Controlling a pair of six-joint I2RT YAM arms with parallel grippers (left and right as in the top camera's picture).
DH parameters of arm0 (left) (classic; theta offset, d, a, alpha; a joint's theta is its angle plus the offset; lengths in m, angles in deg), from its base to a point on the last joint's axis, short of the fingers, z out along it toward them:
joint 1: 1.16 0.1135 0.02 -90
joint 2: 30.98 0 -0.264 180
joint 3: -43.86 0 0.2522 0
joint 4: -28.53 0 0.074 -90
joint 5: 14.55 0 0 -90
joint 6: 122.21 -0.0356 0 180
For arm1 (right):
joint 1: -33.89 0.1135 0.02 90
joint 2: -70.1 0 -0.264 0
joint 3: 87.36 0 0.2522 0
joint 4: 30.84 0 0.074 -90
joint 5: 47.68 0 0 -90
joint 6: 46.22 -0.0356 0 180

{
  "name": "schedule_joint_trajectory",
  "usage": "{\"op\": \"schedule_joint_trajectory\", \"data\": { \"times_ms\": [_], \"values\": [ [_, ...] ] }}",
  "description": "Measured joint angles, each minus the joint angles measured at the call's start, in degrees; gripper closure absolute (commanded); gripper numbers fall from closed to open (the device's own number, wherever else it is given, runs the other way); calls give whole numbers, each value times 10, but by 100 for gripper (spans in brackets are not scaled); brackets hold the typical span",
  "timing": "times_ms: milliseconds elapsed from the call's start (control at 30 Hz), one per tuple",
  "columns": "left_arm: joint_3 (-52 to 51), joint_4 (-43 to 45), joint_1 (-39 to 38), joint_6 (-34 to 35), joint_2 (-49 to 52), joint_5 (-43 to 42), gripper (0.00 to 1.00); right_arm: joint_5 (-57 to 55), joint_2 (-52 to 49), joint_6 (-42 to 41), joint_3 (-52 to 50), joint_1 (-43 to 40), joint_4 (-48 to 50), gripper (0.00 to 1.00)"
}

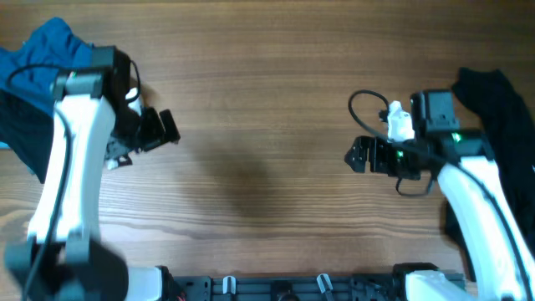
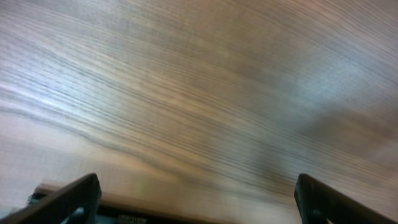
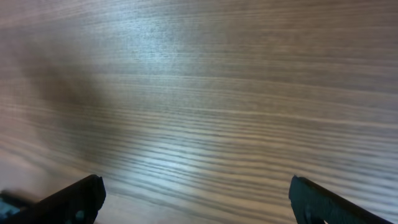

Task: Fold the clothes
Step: 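Release the bundle and withdraw the left gripper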

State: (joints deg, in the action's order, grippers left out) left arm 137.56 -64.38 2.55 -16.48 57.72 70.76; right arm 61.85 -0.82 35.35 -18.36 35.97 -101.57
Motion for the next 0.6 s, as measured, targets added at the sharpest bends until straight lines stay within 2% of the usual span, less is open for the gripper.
{"op": "schedule_joint_trajectory", "data": {
  "times_ms": [200,267,433,600],
  "values": [
    [-216,212,0,10,-390,8,0,-64,346,-24,-121,1,97,0],
    [-242,226,0,11,-481,10,0,-82,417,-29,-129,1,96,0],
    [-253,213,0,11,-598,15,0,-96,470,-34,-131,1,95,0],
    [-255,163,0,11,-607,15,0,-98,470,-35,-132,1,94,0]
  ]
}}
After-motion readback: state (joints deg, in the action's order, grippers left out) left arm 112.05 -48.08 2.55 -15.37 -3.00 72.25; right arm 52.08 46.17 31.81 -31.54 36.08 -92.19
